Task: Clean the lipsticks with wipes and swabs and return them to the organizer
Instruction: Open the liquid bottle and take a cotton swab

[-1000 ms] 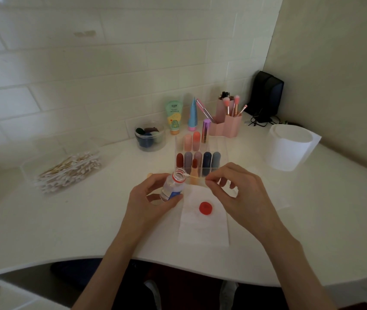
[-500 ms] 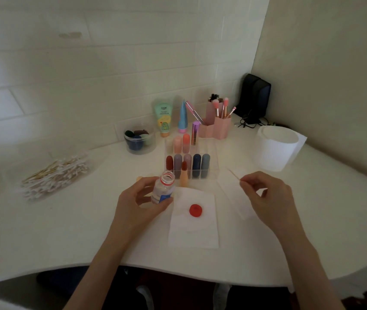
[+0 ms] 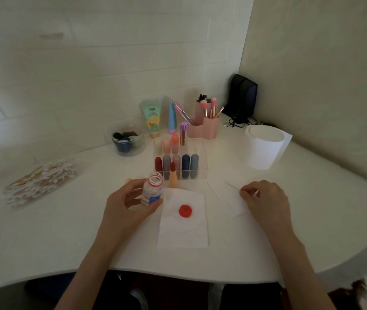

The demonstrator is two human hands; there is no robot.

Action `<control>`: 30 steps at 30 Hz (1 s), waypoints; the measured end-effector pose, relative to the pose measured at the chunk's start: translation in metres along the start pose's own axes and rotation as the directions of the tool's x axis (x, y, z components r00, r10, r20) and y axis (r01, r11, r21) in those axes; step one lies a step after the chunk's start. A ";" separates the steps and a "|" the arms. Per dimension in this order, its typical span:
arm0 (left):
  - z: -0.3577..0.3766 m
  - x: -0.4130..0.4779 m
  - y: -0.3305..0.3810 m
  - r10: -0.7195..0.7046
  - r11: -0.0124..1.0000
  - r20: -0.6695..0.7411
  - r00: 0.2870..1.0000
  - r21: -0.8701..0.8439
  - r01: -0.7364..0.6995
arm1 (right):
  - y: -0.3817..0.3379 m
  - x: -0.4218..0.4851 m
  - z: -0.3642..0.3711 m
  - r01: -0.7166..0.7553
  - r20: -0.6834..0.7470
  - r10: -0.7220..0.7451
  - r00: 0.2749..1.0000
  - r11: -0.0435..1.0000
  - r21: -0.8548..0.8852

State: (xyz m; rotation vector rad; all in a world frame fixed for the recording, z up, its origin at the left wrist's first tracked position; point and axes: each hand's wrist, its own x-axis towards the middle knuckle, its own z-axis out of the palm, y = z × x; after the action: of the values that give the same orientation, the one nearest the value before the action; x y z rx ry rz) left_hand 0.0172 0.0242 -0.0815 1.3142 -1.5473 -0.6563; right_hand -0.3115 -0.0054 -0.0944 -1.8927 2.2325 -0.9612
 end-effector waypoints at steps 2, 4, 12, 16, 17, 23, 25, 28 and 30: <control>0.000 0.000 0.000 -0.007 1.000 0.000 1.000 -0.003 0.007 | 0.000 0.001 -0.001 0.004 0.006 -0.004 1.000 1.000 -0.006; 0.000 0.000 0.000 -0.010 1.000 -0.003 1.000 -0.003 0.010 | -0.002 0.001 -0.002 0.001 0.006 -0.001 1.000 1.000 -0.007; -0.001 -0.001 0.002 -0.016 1.000 -0.013 1.000 0.005 0.016 | -0.059 -0.001 0.006 0.145 0.014 -0.150 0.989 0.969 0.199; -0.001 -0.002 0.003 -0.026 1.000 -0.022 0.999 -0.007 0.026 | -0.100 -0.004 0.017 0.185 0.106 -0.231 0.967 0.925 0.331; -0.001 -0.002 0.002 -0.024 1.000 -0.019 1.000 -0.010 0.023 | -0.108 -0.005 0.020 0.168 0.134 -0.224 0.965 0.926 0.338; -0.001 -0.001 0.000 -0.033 0.999 -0.010 0.999 -0.019 0.033 | -0.138 0.002 0.038 0.009 0.313 -0.086 0.946 0.971 0.239; 0.000 -0.001 -0.001 -0.033 0.999 -0.002 0.999 -0.031 0.033 | -0.140 0.003 0.045 -0.013 0.332 -0.060 0.941 0.977 0.212; 0.001 0.001 -0.004 -0.037 0.999 0.016 0.999 -0.016 0.038 | -0.142 0.003 0.050 -0.029 0.352 -0.040 0.935 0.982 0.189; 0.000 0.002 -0.006 -0.049 0.999 0.024 0.999 -0.013 0.049 | -0.141 0.001 0.048 -0.035 0.353 -0.033 0.935 0.982 0.185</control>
State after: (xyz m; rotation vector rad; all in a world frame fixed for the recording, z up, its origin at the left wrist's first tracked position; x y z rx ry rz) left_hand 0.0195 0.0203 -0.0862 1.3423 -1.5310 -0.7138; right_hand -0.1684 -0.0334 -0.0633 -1.8105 1.8671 -0.7277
